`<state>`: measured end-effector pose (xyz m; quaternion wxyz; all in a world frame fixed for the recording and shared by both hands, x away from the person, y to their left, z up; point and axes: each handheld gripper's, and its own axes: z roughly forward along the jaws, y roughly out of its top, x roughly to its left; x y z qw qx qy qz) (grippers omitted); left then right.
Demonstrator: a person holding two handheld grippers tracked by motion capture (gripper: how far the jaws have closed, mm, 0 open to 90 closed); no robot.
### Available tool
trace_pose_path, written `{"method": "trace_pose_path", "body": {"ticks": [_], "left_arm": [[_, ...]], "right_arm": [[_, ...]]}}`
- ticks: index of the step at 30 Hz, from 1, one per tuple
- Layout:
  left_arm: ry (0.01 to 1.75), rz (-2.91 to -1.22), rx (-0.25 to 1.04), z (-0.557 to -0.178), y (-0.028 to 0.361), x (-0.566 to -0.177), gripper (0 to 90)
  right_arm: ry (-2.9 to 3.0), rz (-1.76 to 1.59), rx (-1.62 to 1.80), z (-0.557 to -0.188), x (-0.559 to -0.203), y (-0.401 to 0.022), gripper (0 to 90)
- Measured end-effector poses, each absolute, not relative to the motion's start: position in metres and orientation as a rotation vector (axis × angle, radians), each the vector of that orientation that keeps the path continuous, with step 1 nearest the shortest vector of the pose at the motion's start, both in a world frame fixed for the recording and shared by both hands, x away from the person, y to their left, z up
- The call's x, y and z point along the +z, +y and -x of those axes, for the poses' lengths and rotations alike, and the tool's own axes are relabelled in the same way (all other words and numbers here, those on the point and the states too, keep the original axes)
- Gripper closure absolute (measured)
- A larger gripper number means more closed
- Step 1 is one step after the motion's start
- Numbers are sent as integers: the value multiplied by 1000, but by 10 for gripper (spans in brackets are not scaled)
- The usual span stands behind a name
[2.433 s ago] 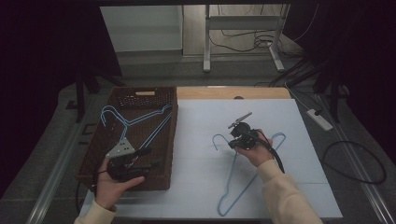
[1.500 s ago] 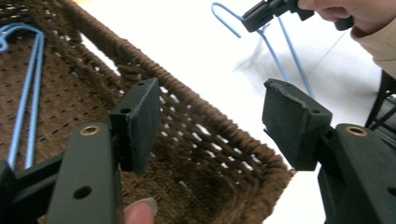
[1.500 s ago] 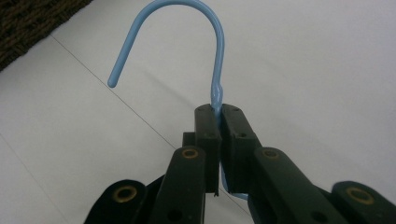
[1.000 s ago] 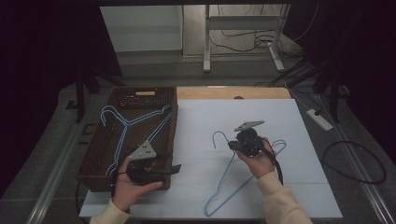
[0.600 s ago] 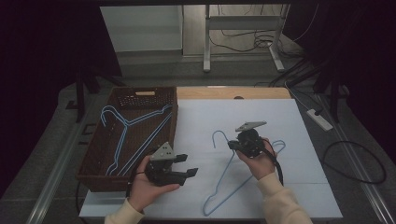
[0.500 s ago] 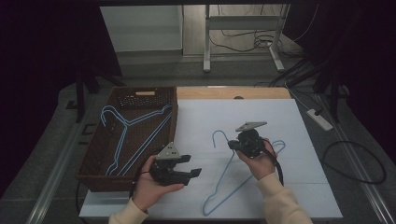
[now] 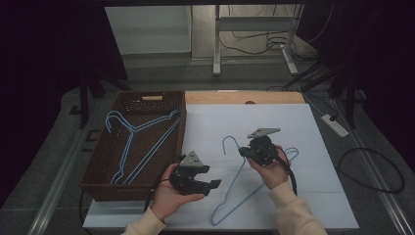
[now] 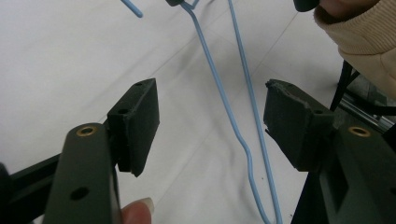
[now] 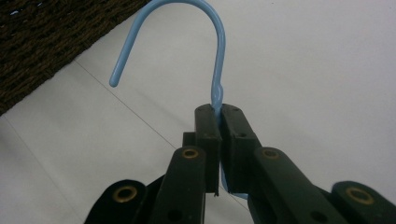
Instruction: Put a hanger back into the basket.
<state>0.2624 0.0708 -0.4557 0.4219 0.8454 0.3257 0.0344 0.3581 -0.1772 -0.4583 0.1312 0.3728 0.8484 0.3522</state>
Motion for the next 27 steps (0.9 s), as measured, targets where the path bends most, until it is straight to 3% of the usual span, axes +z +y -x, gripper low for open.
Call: {"method": "trace_pose_path", "body": {"ticks": [22,27], "left_arm": [[839,-2240,-3,-278,18,-490,353],[853,-2245,-35,-286,10,-501,473]], "right_arm": [[2443,-1075,1060,-355,-456,-177,864],[2429,-1078,1080,-354,-455,-177,864]]}}
